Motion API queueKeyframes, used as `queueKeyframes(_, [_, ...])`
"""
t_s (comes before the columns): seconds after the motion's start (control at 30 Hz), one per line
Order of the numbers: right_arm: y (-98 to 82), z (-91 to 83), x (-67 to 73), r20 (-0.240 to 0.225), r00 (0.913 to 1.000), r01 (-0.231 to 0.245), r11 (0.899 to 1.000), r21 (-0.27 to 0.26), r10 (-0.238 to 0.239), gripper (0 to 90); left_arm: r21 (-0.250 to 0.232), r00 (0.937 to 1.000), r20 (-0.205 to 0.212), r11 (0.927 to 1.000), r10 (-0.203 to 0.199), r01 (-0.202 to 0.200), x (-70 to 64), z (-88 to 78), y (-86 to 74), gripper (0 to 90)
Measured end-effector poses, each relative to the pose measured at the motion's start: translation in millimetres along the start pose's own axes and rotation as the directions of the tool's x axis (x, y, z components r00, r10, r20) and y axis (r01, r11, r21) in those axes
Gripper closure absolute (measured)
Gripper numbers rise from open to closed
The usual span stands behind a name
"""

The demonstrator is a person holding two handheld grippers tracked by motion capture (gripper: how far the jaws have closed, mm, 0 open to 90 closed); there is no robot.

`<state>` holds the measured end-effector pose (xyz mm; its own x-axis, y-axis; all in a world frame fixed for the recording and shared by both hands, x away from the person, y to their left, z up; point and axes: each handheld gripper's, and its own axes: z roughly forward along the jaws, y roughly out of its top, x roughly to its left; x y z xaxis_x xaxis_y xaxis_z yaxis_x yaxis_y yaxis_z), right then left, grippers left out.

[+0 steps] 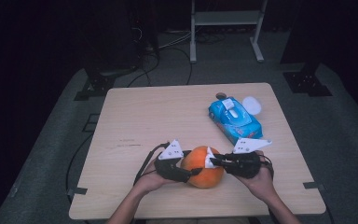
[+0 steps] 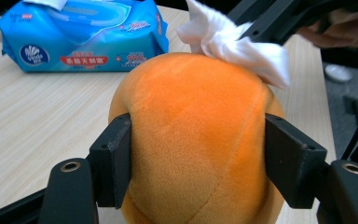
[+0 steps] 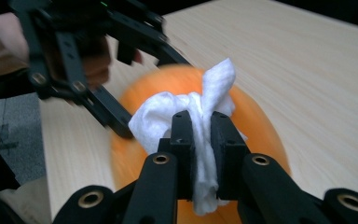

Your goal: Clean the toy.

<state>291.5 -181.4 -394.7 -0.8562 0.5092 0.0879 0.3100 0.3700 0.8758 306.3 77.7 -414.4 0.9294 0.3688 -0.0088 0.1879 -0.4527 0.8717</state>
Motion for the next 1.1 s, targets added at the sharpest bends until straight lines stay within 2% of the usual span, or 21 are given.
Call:
queueKeyframes(0.1, [4.3,1.2,6.3,-0.015,0.9997,0.020,1.000,-0.003,-0.020,79.7,0.021,0.9988,-0.008,0.9986,0.049,-0.048,-6.7,2.0,2.0,29.2])
queueKeyframes(0.17, [-0.1,1.8,3.9,-0.024,0.9996,0.015,1.000,0.012,-0.015,79.8,0.024,0.9988,0.006,0.9985,0.048,-0.048,-4.0,2.1,-0.1,23.9])
queueKeyframes(0.3, [-11.4,1.5,-0.1,-0.017,0.9998,0.007,0.999,0.049,-0.006,80.0,0.008,0.9997,0.014,0.9998,-0.021,0.021,6.8,-0.8,-4.0,13.1])
queueKeyframes(0.37, [-13.3,1.4,-0.9,-0.011,0.9999,0.005,0.998,0.060,-0.004,79.9,0.014,0.9965,0.030,0.9969,-0.077,0.077,12.3,0.6,-7.6,11.6])
queueKeyframes(0.43, [-14.5,1.9,-2.2,-0.016,0.9999,0.003,0.998,0.064,-0.002,79.9,0.029,0.9928,0.057,0.9942,-0.105,0.103,14.4,3.6,-12.1,12.9])
queueKeyframes(0.47, [-14.8,2.1,-2.3,-0.019,0.9998,0.001,0.998,0.068,0.000,79.9,0.023,0.9923,0.070,0.9946,-0.102,0.101,14.2,4.1,-13.7,16.6])
queueKeyframes(0.53, [-14.2,2.0,-2.0,-0.011,0.9999,0.003,0.998,0.070,-0.002,79.9,0.011,0.9941,0.060,0.9959,-0.091,0.090,11.9,4.0,-12.6,25.7])
queueKeyframes(0.6, [-10.8,0.2,0.0,-0.004,1.0000,-0.004,0.999,0.052,0.004,79.7,0.008,0.9968,0.046,0.9979,-0.065,0.064,7.1,3.2,-6.8,28.9])
queueKeyframes(0.73, [4.6,-2.4,7.0,-0.008,0.9997,0.024,1.000,-0.003,-0.024,79.6,0.021,0.9991,0.038,0.9996,0.016,-0.016,-8.5,6.6,2.6,29.5])
queueKeyframes(0.8, [5.6,-1.2,7.9,-0.011,0.9990,0.043,0.999,0.010,-0.043,79.6,0.037,0.9983,0.031,0.9981,0.049,-0.050,-11.1,7.0,3.5,28.0])
queueKeyframes(0.83, [3.0,-0.7,7.4,-0.012,0.9990,0.044,0.999,0.019,-0.044,79.7,0.034,0.9982,0.037,0.9983,0.047,-0.048,-10.0,6.6,2.6,26.1])
queueKeyframes(0.9, [-4.3,-0.4,3.4,-0.019,0.9993,0.033,0.999,0.037,-0.032,79.7,0.020,0.9981,0.055,0.9994,0.028,-0.029,-5.0,5.0,0.6,20.4])
queueKeyframes(1.0, [-11.8,-6.8,-5.4,-0.028,0.9996,-0.007,0.999,0.034,0.008,79.7,0.014,0.9974,0.059,0.9991,-0.042,0.041,4.4,4.9,-4.4,11.2])
queueKeyframes(1.1, [-13.9,-12.5,-11.3,-0.029,0.9992,-0.028,0.999,0.025,0.029,79.7,0.020,0.9883,0.108,0.9942,-0.108,0.106,10.0,13.0,-12.4,10.1])
